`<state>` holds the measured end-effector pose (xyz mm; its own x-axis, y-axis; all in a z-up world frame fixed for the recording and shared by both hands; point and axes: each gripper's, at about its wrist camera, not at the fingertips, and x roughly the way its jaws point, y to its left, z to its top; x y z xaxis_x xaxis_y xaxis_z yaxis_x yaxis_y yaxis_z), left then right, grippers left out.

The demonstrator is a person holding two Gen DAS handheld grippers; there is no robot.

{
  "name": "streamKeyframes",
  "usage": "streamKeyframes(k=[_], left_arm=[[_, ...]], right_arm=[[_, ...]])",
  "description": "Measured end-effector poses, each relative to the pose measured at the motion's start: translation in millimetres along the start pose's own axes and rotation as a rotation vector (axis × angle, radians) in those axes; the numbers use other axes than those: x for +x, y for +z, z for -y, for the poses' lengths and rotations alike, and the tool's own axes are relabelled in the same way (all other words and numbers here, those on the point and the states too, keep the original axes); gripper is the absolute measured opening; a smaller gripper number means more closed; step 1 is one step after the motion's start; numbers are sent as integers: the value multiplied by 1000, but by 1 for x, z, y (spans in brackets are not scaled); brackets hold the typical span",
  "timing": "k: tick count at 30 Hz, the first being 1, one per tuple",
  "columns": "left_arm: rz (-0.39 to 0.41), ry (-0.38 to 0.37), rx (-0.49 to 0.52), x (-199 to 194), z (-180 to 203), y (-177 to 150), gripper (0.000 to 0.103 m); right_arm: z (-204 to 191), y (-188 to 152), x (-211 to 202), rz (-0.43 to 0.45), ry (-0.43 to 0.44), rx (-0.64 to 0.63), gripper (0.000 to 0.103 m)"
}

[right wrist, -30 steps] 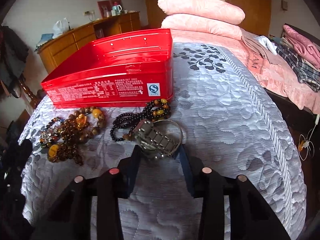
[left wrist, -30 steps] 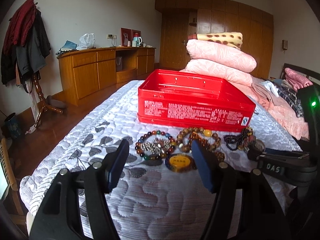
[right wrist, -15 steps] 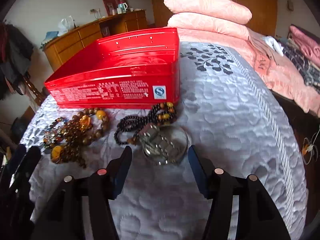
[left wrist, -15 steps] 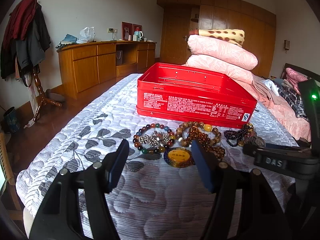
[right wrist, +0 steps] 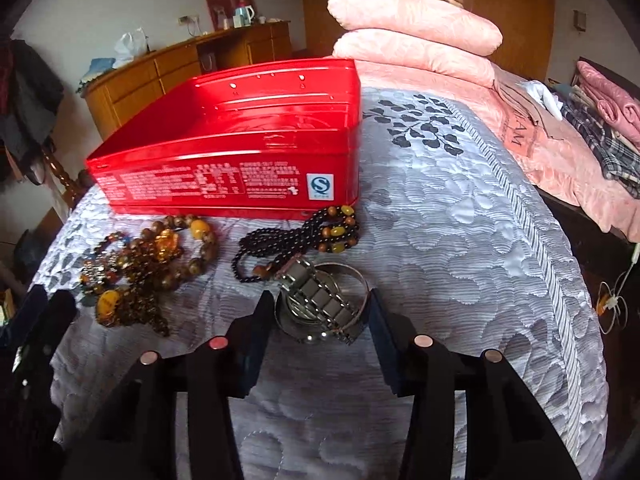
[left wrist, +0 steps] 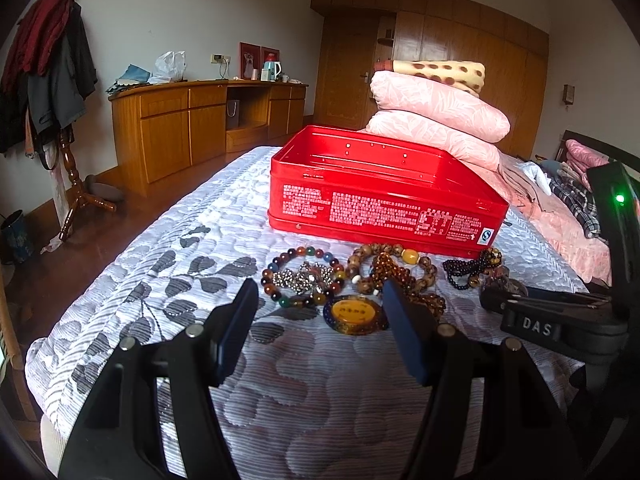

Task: Organize jewelry

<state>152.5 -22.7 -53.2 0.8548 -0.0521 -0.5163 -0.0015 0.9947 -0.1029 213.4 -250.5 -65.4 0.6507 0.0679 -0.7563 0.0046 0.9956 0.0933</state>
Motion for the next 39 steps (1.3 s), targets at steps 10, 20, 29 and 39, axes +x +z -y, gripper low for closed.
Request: streamKeyframes(k=[10,20,29,39], left_arm=[[-3,17,17,1,3,0,63],[-7,20,16,2,2,-1,63],[-6,7,22,2,3,-1,63],[-9,-5,14,1,0,-1,63]], right_arm=[[12,-11,-30,71,120,19,28],[20,-8,-16,49,153,83,47],[15,-2,-17,76,171,88,27],[18,-1,-19,86,250,123,7]])
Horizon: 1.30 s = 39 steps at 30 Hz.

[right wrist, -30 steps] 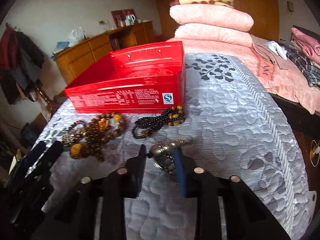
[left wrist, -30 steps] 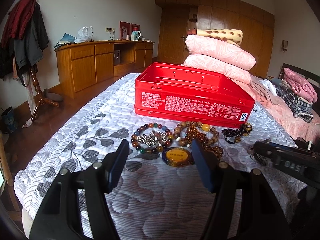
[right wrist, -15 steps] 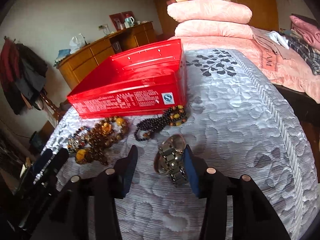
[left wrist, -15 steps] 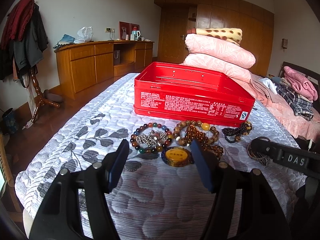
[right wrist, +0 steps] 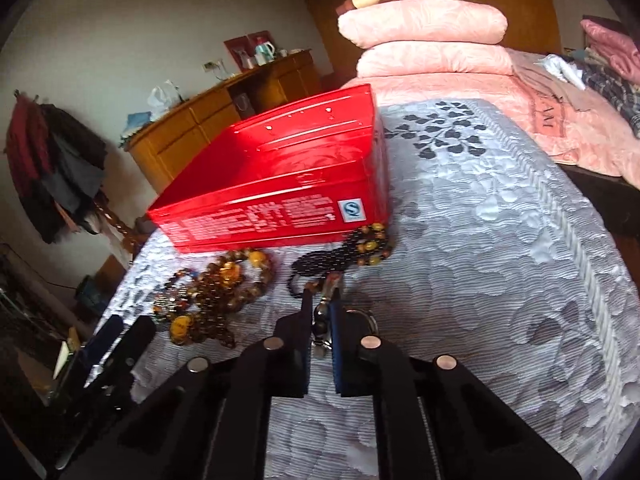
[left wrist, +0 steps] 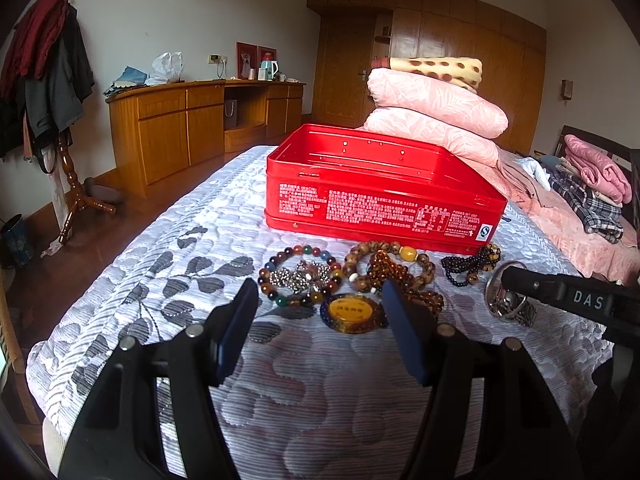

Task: Organize jewelry

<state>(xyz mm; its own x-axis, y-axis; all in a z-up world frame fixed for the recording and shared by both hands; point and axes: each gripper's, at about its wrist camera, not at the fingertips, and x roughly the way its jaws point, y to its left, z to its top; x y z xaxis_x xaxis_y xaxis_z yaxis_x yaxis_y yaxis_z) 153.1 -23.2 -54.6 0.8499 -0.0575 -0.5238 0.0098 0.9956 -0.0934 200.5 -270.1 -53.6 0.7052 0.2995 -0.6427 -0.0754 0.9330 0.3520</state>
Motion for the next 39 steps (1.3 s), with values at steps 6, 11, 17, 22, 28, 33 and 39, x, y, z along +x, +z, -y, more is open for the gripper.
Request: streamKeyframes(k=[6,11,17,22,28,33,39], left_arm=[[-31,-18,-17,5,-3,0,56],[-70,-25,-28,12,-3,1,53],[-117,-35,5,19,6,1,55],[-192,-40,-7,34,7,2,46],[-222,-45,-4,42,13,3,45],[-236,-57,-18,46,13,5,44],[-234,-68,5,48,20,7,36]], right_arm=[[-5,-2,-1,10,19,-10,7],[-7,-5,-1,15,32,-19,7],[-6,-7,0,17,52,-18,7],[-2,-7,1,19,74,-12,7],[-1,-6,2,18,94,-9,7],[0,-7,2,19,99,-6,7],[1,-7,4,9,91,-4,7]])
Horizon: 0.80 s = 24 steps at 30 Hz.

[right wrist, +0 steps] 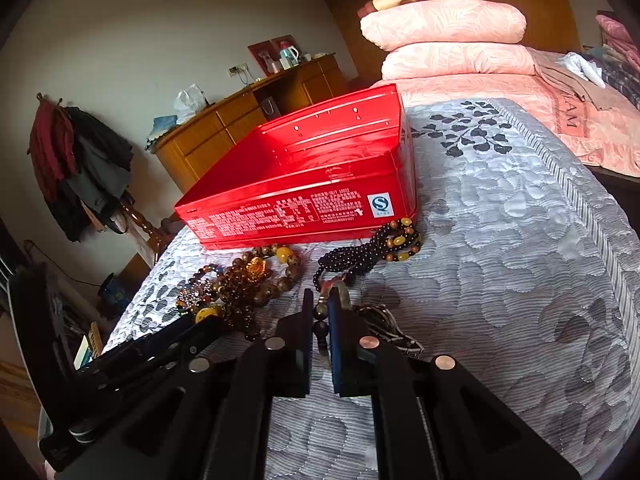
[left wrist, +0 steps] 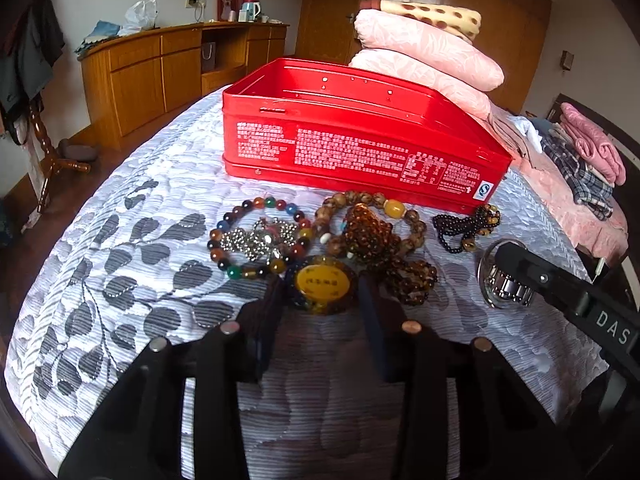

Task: Organize jewelry

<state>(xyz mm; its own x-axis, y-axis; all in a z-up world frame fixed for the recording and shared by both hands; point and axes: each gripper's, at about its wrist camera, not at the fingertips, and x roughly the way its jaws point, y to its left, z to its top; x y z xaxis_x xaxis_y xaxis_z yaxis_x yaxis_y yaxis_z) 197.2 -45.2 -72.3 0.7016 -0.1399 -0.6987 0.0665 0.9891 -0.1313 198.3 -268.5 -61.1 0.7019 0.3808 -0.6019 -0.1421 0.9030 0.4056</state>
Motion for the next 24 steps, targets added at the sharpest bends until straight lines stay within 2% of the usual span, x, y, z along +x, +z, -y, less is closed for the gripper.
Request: streamKeyframes(k=[2,3,4,5,7,11,14,20,24], left_arm=[[1,-7,-3,0,0,0,36],[3,-11,-7,0,0,0,30],[13,-14,-12,-2,-1,0,30],[19,-23,-21,-3,-4,-1,25],[23,-38,-33,-4,-7,-2,24],[-13,-61,-30,2,-6,1,35],[-12,-39,-14,1,0,4,47],[39,-52,28,-4,19,10,47],[17,-62,25,7,28,19,44]], right_arm=[[-1,0,0,1,-6,-4,7],[-2,0,0,1,-9,-5,7],[-2,-1,0,1,-12,-7,7],[-3,-1,0,1,-16,-9,7],[-4,-1,1,0,-20,-12,7],[-4,0,1,-1,-21,-11,7],[-4,-1,1,-2,-19,-11,7],[-1,0,-1,1,-21,-8,7],[1,0,-1,1,-16,-5,7]])
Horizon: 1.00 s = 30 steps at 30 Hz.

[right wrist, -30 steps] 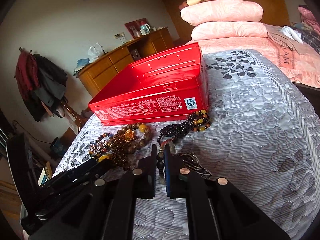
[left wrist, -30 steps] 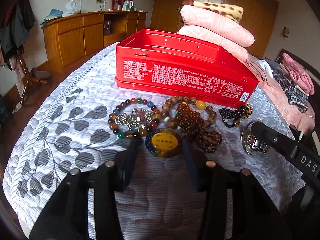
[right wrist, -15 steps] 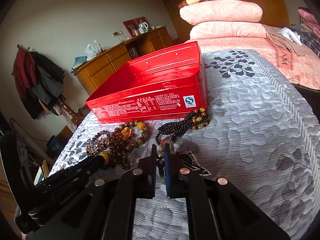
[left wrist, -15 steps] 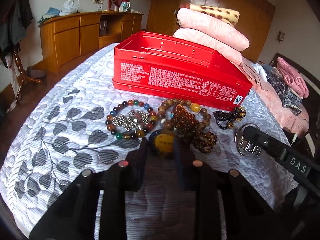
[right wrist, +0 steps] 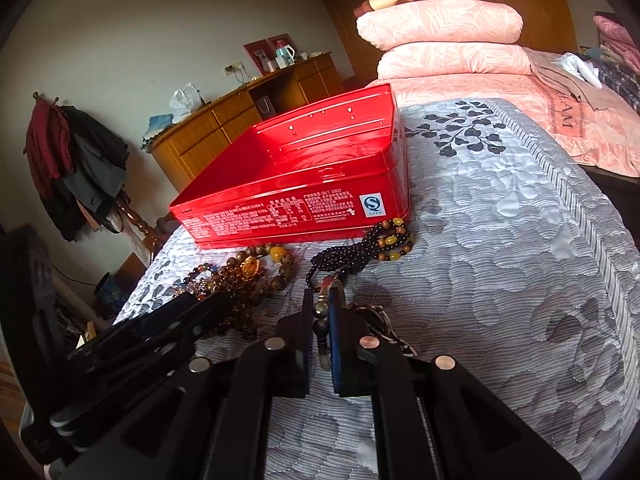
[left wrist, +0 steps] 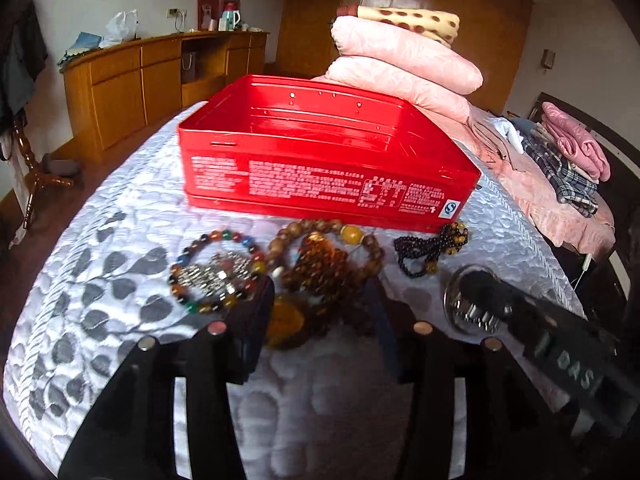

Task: Organize jewelry

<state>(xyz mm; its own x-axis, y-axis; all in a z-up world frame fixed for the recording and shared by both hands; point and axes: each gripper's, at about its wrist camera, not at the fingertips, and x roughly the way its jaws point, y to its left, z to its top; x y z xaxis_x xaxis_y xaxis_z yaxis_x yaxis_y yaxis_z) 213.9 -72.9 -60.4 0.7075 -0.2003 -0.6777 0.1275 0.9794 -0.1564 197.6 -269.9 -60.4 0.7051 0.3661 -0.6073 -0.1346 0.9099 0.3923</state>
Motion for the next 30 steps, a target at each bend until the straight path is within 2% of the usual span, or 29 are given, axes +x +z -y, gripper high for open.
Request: streamKeyframes(k=[7,8,9,12,18,23,30], left_arm=[[-54,28,3,21,10,6,36],[-58,24,-2,22,10,7,34],[-60,27,-5,23,11,7,27],[-49,16,-13,22,9,6,21],[1,-41,-33,4,1,2,17],[70,-64,-57,-20,-10,-1,17],[160,-57,-65,-49,-28,6,17]], right_arm=[[2,0,0,-4,17,3,7],[1,0,0,-5,18,2,7],[1,0,0,-7,20,3,7],[3,0,0,-10,34,14,7],[-1,1,-3,-5,26,-6,7],[-9,5,-13,33,67,-18,7],[-20,16,-25,68,127,-15,7]])
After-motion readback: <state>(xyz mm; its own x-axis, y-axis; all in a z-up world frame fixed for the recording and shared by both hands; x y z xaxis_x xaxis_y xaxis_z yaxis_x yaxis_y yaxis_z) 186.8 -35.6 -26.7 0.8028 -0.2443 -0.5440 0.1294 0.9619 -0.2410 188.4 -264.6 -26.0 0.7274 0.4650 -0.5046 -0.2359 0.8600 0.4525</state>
